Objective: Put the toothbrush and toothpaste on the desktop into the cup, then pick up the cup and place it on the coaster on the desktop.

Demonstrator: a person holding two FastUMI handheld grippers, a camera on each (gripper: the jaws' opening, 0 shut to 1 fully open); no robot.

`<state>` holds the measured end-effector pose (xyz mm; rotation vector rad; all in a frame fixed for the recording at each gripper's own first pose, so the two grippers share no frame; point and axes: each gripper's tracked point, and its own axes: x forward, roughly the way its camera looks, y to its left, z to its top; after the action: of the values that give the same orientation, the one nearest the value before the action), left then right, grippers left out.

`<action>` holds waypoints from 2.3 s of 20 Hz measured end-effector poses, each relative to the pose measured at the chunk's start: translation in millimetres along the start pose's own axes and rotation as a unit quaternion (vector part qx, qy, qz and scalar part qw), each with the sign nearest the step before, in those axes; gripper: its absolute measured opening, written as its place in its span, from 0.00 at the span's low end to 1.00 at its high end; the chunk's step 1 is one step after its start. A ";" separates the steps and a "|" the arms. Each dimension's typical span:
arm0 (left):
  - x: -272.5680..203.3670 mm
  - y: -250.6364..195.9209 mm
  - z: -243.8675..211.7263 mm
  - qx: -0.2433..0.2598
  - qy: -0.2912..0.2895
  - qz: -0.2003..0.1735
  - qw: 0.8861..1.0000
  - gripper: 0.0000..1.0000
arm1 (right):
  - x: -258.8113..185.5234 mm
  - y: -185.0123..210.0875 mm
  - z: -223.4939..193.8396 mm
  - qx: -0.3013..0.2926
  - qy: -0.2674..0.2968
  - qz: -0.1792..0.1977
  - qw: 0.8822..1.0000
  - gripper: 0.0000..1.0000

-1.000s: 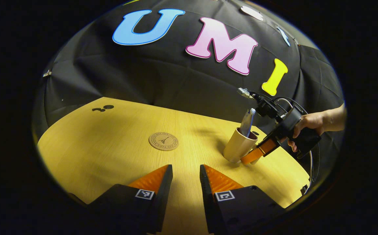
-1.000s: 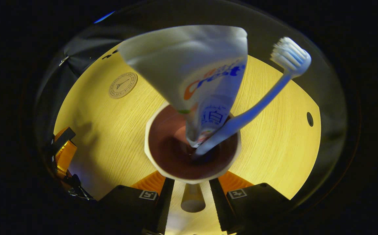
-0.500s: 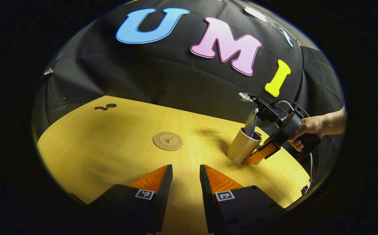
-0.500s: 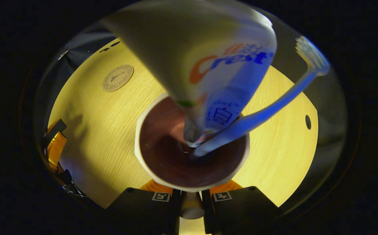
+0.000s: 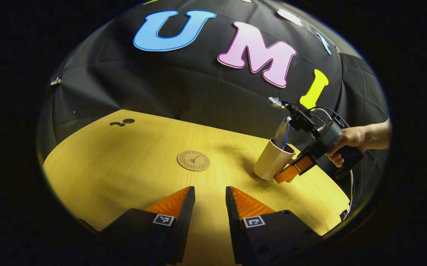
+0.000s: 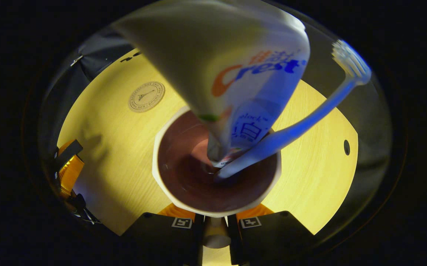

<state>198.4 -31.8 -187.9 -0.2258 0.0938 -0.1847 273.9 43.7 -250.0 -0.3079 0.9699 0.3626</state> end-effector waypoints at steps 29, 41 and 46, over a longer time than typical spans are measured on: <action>-59.2 107.3 3.7 -0.035 -0.005 0.062 0.997 0.53 | 62.4 140.5 124.8 -0.074 0.007 0.039 0.996 0.32; -59.6 114.4 5.2 -0.036 -0.008 0.069 0.997 0.53 | 63.5 145.0 129.3 -0.078 0.010 0.034 0.996 0.33; -60.0 108.2 8.1 -0.032 -0.009 0.066 0.997 0.53 | 53.9 140.6 129.4 -0.084 0.001 0.030 0.996 0.64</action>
<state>159.1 85.1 -200.7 -0.2847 0.0974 -0.0476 336.9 231.7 -239.7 -0.4333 0.9539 0.5000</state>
